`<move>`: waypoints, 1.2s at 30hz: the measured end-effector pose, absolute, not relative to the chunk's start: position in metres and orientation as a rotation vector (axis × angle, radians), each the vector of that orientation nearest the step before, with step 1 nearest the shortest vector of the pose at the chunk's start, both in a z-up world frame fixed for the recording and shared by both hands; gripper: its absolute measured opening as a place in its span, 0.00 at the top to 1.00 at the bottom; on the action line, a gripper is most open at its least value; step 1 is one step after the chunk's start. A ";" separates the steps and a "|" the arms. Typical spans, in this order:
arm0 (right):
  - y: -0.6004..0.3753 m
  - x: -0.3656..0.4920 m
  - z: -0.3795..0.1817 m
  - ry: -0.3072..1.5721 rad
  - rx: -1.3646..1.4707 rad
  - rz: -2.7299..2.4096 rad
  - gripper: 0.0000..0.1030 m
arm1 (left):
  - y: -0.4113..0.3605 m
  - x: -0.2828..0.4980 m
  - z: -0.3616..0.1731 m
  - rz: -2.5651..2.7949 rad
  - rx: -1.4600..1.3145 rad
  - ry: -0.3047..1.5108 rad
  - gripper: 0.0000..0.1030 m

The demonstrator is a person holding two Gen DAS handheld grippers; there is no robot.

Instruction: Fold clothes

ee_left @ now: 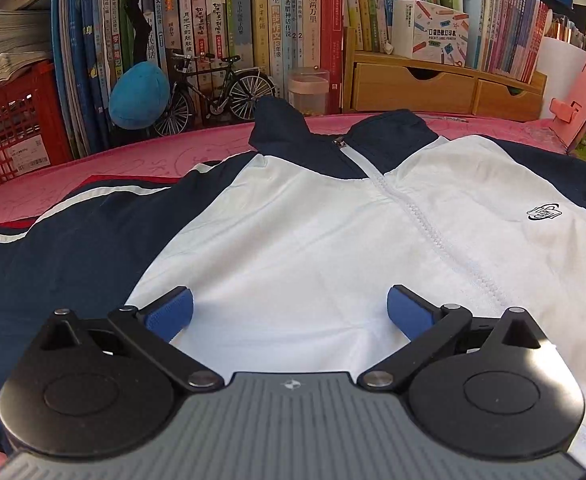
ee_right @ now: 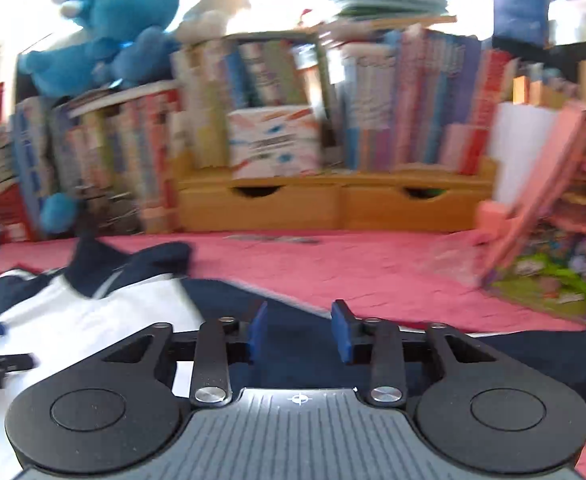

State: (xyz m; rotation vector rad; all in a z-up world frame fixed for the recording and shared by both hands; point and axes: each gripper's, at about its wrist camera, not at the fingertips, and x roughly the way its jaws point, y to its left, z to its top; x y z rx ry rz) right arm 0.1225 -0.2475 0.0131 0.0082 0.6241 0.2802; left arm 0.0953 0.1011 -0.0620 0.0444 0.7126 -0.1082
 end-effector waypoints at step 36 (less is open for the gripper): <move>-0.048 0.124 -0.050 0.668 -0.194 0.591 0.18 | 0.374 0.039 -0.026 0.400 -0.077 0.982 0.01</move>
